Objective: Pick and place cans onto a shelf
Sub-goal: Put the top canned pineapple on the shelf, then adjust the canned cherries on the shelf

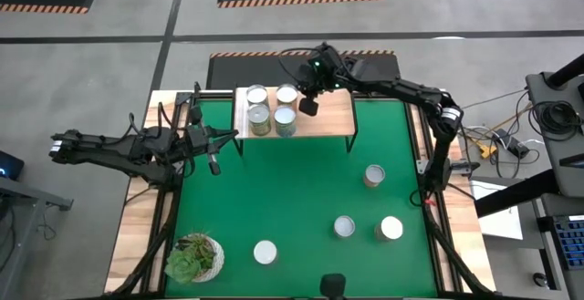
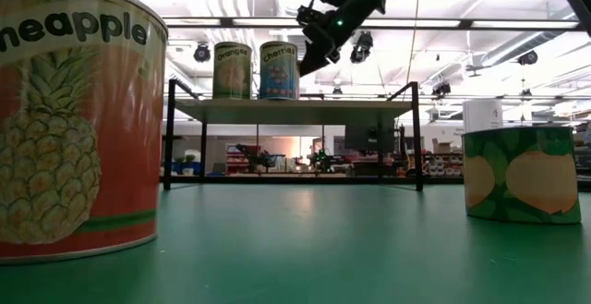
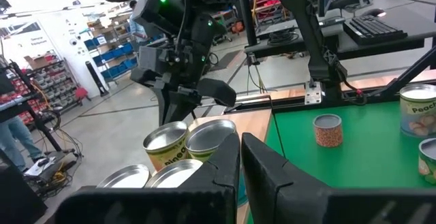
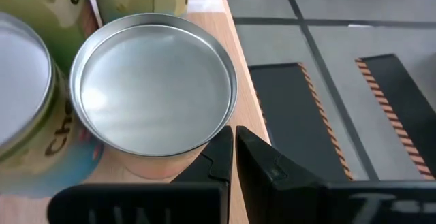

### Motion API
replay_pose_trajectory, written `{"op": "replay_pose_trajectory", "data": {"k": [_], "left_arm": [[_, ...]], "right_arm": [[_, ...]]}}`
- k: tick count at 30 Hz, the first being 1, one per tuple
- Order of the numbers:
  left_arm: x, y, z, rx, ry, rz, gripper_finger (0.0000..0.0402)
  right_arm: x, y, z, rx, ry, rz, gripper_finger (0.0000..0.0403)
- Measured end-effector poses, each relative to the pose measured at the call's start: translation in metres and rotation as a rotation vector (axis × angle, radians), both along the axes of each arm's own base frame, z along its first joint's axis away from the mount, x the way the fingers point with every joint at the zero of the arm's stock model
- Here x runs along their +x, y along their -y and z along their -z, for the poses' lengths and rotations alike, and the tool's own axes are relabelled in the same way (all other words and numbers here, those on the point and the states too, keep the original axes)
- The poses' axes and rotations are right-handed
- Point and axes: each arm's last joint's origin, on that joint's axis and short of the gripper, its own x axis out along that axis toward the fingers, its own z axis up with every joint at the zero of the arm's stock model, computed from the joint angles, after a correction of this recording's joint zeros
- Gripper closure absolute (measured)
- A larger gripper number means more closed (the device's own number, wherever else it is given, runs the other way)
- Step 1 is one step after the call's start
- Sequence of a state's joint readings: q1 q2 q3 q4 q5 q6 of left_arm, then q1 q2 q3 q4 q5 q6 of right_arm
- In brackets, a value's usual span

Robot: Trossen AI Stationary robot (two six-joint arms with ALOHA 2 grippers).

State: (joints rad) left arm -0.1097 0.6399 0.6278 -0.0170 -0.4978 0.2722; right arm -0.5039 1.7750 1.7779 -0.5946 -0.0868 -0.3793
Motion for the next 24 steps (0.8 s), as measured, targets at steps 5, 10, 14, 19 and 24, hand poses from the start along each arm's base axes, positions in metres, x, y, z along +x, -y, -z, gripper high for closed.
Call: {"op": "replay_pose_trajectory", "data": {"k": [5,10,14,19,24], "left_arm": [[0.000,0.000,0.000,0.000,0.000,0.000,0.0402],[0.000,0.000,0.000,0.000,0.000,0.000,0.0402],[0.000,0.000,0.000,-0.028,0.013,-0.001,0.0402],[0.002,0.001,0.002,-0.158,0.047,0.029,0.0402],[0.011,0.006,0.010,-0.291,0.021,0.171,0.0402]], "right_arm": [[0.003,-0.001,0.001,-0.017,0.006,-0.010,0.0394],[-0.005,-0.016,-0.024,-0.047,0.049,-0.028,0.0394],[-0.022,-0.054,-0.060,-0.085,0.143,-0.102,0.0394],[-0.033,-0.126,-0.051,-0.063,0.128,-0.286,0.0394],[-0.049,-0.194,-0.022,-0.039,0.210,-0.452,0.0394]]}}
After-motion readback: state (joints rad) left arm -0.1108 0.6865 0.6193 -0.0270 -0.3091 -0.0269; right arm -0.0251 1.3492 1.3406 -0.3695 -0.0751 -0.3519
